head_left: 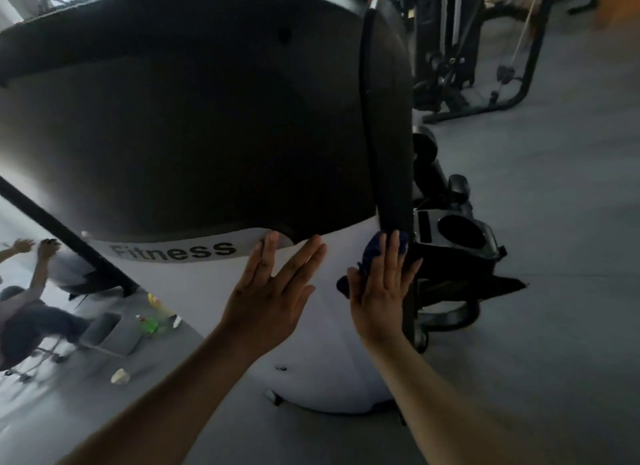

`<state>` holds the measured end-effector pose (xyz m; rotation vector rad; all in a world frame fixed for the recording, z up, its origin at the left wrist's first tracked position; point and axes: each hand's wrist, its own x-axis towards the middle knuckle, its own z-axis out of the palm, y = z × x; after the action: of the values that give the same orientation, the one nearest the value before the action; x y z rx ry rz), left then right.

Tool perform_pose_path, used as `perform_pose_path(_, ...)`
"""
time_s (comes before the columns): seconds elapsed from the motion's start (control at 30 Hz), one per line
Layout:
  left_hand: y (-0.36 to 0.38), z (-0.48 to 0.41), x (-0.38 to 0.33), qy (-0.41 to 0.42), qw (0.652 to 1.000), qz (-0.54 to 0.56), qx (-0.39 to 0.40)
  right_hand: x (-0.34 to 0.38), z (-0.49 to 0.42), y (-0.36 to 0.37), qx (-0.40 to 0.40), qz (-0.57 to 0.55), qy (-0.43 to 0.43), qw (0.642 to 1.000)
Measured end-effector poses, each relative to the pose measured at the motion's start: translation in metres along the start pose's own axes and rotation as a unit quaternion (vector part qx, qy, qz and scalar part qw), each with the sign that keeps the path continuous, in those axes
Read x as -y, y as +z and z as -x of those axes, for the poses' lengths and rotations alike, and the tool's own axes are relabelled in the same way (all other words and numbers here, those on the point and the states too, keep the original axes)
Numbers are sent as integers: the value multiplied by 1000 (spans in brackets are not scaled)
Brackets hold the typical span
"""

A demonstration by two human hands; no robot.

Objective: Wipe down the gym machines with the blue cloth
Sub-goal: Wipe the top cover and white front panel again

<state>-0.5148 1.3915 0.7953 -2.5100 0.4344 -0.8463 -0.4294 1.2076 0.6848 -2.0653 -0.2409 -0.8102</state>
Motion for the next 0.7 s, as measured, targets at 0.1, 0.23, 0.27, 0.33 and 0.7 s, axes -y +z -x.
perform_pose_path(0.1,1,-2,4,19,1000,-21,6,42,-1,2,-27,-73,97,992)
perform_pose_path(0.23,2,-7,10,87,995,-49,-19,50,-2,14,-68,-92,109,987)
perform_pose_path(0.27,3,-9,10,90,995,-47,-25,41,4,19,-74,-92,137,983)
perform_pose_path(0.33,9,-10,11,100,992,-65,-38,34,18,29,-84,-113,227,964)
perform_pose_path(0.7,41,-4,22,228,966,-97,-69,36,46,82,-223,-200,354,886)
